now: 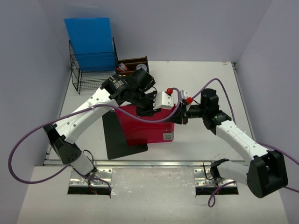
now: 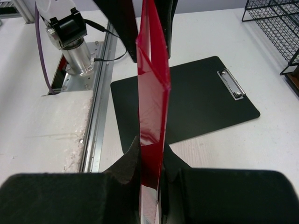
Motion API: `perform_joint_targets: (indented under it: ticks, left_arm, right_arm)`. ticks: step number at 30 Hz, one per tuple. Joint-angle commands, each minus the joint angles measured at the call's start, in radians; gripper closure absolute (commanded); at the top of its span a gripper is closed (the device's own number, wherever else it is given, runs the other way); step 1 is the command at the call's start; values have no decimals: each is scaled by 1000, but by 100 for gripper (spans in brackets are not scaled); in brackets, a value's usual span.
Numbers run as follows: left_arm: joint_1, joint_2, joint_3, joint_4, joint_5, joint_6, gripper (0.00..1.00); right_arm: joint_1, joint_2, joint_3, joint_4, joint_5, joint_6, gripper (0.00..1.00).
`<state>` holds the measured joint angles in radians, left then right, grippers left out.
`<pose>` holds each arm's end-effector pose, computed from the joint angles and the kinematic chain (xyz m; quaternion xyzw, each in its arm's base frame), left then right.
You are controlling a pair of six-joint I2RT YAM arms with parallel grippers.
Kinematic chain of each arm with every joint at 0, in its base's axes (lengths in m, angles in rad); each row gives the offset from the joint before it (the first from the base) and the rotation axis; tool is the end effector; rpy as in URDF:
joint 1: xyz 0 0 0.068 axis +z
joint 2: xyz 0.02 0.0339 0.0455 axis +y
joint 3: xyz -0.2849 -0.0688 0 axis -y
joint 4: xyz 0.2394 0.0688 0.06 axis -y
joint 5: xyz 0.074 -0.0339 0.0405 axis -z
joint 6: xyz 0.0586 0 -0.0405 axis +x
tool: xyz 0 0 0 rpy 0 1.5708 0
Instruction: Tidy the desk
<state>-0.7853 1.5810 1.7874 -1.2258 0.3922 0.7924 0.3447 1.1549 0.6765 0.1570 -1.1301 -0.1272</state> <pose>0.2048 -0.2365 0.3970 0.7070 0.6274 -0.1865 0.2677 0.2070 0.1306 0.2859 -0.4646 0.5929 0.4854 0.4439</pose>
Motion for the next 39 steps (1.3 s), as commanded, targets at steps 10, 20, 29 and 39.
perform_joint_targets:
  ticks: [10,20,29,39]
  left_arm:
    - [-11,-37,0,-38,-24,17,100]
    - [-11,-162,138,-92,-116,-5,100]
    - [-10,-227,298,-64,-455,17,100]
    - [286,-237,309,246,-632,318,100]
  right_arm:
    - [11,-21,45,14,19,-12,87]
    - [-24,-65,107,-132,121,-3,1]
    - [-129,-104,127,-185,156,16,1]
    - [-162,-61,154,-194,145,-6,1]
